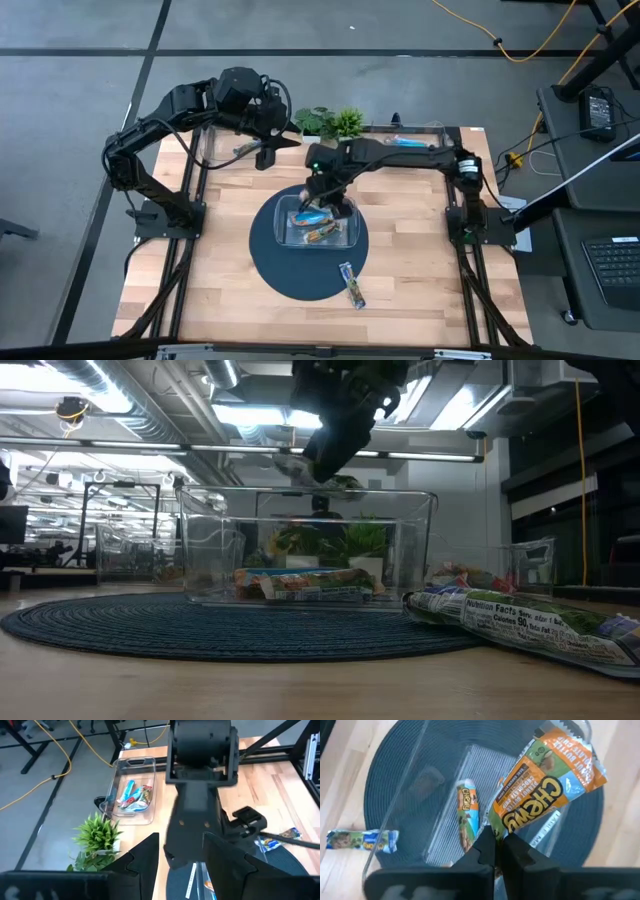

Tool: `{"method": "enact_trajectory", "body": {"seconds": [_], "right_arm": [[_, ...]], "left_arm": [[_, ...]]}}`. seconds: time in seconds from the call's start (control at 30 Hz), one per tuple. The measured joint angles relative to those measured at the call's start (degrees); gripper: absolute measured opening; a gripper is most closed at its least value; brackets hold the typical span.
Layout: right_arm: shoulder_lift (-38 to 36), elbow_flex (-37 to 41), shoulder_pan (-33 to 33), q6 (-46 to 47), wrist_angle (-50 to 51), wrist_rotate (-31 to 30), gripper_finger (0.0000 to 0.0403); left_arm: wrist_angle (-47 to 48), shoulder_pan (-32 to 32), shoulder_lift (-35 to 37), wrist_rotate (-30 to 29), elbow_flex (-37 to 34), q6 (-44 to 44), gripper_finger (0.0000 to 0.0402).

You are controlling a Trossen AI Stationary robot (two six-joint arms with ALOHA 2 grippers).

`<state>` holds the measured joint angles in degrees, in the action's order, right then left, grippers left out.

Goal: Pick and place Granola Bars by type
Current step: Put the yellow granola bar into the bottom transparent bin, then put the blue granola bar into the top left transparent bin

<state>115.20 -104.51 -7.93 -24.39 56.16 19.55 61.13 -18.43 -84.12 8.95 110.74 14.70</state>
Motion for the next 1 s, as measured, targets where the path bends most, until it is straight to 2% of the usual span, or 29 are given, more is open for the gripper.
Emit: {"method": "enact_trajectory", "body": {"seconds": [0.2, 0.53, 0.67, 0.87, 1.0], "right_arm": [[2.27, -0.02, 1.15, -1.36, -1.31, 0.72, 0.0038], [5.96, 0.0, 1.03, -1.37, -1.07, 9.37, 0.0021], [6.32, 0.0, 0.91, 0.01, -0.33, 12.9, 0.0051], [6.27, 0.0, 0.87, 1.76, -0.18, 12.16, 0.0107], [6.27, 0.0, 0.89, 1.94, 1.02, 12.04, 0.013]], "left_arm": [[0.04, -0.01, 0.0, -0.02, 0.0, 1.09, 0.0143], [0.08, 0.01, 0.0, -0.02, 0.0, 2.57, 0.0143], [0.1, 0.01, 0.0, -0.02, 0.0, 2.57, 0.0143], [0.14, 0.01, 0.0, -0.02, 0.0, 2.52, 0.0143], [0.13, 0.01, 0.0, -0.03, 0.0, 2.48, 0.0143]]}}
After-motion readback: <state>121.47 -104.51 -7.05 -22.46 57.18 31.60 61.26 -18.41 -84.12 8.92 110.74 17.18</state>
